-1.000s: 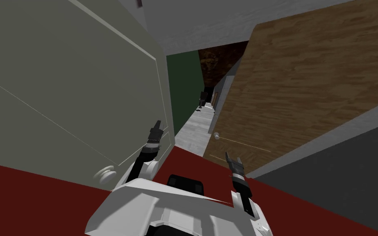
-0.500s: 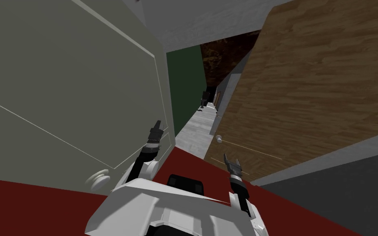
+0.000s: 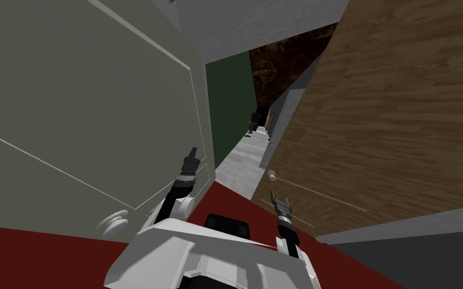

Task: Pull the door open

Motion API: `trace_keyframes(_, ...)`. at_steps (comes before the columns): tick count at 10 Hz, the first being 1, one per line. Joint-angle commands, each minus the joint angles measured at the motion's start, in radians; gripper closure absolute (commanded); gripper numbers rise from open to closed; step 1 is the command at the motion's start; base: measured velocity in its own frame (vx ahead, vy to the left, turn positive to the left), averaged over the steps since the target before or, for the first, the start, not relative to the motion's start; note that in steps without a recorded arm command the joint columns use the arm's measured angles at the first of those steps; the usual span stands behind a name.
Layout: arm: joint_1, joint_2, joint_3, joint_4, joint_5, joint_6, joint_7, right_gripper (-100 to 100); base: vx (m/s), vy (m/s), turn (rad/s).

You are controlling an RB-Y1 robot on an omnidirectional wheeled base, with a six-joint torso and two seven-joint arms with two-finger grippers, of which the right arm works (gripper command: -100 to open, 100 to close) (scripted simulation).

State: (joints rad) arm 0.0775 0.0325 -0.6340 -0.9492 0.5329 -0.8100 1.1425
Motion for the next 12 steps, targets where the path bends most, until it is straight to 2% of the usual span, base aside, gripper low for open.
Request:
trace_keyframes(1,-0.010,0.011,-0.015,0.029,0.015,-0.002,0.023,-100,0.110,-0.029,0.093)
trace_keyframes(2,-0.011,0.007,-0.012,0.027,0.008,-0.005,0.019,-100,0.045,-0.015,0.015)
trace_keyframes(3,-0.013,-0.026,-0.014,0.040,0.003,-0.010,0.021,-100,0.097,-0.032,0.020)
trace_keyframes(6,-0.014,-0.069,-0.018,0.060,-0.009,-0.017,0.017,-100,0.175,-0.027,0.030)
trace_keyframes(8,-0.015,-0.080,-0.020,0.076,-0.018,-0.022,0.014,-100,0.196,-0.019,0.029)
trace_keyframes(10,-0.015,-0.076,-0.022,0.089,-0.026,-0.027,0.011,-100,0.200,-0.026,0.025)
trace_keyframes(11,-0.016,-0.065,-0.024,0.098,-0.031,-0.030,0.009,-100,0.188,-0.029,0.029)
trace_keyframes(12,-0.017,-0.073,-0.024,0.100,-0.029,-0.032,0.011,-100,0.087,-0.011,0.010)
